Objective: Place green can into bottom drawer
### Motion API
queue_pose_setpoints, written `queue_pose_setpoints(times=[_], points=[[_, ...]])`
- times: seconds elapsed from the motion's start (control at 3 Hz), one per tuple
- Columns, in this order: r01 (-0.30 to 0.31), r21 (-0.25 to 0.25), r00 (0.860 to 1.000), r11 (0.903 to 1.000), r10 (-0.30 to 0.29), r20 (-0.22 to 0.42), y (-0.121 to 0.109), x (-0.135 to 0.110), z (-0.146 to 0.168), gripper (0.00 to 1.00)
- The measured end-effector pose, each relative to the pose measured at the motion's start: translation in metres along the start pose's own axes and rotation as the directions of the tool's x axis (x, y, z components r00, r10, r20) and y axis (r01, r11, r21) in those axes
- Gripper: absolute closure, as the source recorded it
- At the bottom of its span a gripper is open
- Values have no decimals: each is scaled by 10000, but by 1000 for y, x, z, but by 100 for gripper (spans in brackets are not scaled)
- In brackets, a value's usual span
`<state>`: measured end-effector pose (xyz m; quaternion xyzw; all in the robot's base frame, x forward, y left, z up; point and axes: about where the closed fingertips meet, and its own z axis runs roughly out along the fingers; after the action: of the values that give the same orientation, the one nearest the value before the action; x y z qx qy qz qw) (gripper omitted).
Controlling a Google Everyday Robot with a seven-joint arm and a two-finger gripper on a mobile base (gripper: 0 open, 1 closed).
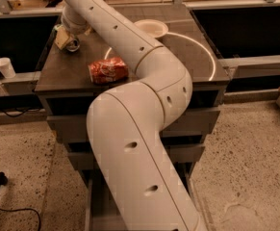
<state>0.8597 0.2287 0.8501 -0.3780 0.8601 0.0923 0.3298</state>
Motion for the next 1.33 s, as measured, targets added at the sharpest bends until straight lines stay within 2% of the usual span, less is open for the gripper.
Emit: queue_pose_setpoints(times=[0.33, 0.67, 1.0, 1.33], points=[[170, -675, 9972, 9976, -120, 743, 0, 0, 1, 45], [542, -1339, 9858, 9895, -317, 1652, 1, -1, -2, 62], [845, -1942, 9687, 9773, -349, 2456, 3, 1, -6, 85], [1087, -2157, 9484, 9704, -362, 3151, -2, 4, -22, 100]])
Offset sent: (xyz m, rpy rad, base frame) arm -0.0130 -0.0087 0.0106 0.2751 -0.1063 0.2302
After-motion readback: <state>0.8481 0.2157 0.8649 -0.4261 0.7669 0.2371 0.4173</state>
